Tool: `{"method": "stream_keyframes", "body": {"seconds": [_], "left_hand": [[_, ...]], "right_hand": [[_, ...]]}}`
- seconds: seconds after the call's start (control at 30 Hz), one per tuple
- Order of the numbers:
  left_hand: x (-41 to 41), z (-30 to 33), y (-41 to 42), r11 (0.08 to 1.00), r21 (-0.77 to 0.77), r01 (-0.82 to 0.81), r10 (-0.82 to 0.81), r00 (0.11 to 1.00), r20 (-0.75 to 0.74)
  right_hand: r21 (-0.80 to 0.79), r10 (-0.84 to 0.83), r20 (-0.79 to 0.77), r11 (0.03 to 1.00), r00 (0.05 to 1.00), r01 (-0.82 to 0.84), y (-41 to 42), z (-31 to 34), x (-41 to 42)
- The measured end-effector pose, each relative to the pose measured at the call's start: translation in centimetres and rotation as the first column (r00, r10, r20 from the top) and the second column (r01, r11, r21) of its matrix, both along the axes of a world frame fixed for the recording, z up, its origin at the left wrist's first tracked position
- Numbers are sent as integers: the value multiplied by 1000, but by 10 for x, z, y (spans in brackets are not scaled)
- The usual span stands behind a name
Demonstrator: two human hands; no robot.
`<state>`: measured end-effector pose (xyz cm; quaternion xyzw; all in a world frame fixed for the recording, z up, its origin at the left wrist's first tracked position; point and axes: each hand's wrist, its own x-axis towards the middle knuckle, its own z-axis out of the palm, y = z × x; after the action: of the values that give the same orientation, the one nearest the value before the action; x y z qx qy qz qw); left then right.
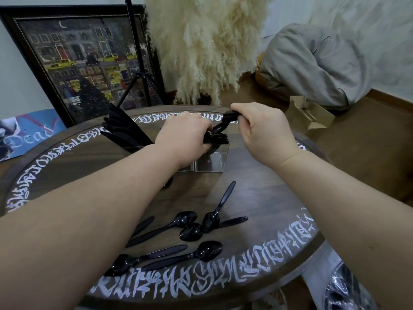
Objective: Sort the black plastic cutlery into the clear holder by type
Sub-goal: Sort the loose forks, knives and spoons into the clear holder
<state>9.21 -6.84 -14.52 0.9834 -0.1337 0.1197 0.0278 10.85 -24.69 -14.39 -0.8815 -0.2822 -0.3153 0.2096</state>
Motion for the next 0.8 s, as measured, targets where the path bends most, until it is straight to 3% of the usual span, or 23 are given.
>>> {"method": "stream_keyframes", "body": {"seconds": [0.23, 0.43, 0.57, 0.8], "left_hand": [[-1, -4, -1, 1000, 2, -12, 12, 999, 43], [-1, -6, 0, 1000, -25, -15, 16, 999, 41], [-1, -5, 2, 999, -47, -16, 17, 999, 34], [-1, -5, 1, 996, -70, -52, 52, 999, 7]], "right_hand": [[-153, 17, -359, 985, 933, -77, 9, -4, 1], [-222, 44, -392, 965, 919, -142, 8, -7, 10], [-297, -20, -312, 952, 950, -78, 9, -10, 16], [-189, -1, -315, 980, 949, -62, 15, -20, 17]]}}
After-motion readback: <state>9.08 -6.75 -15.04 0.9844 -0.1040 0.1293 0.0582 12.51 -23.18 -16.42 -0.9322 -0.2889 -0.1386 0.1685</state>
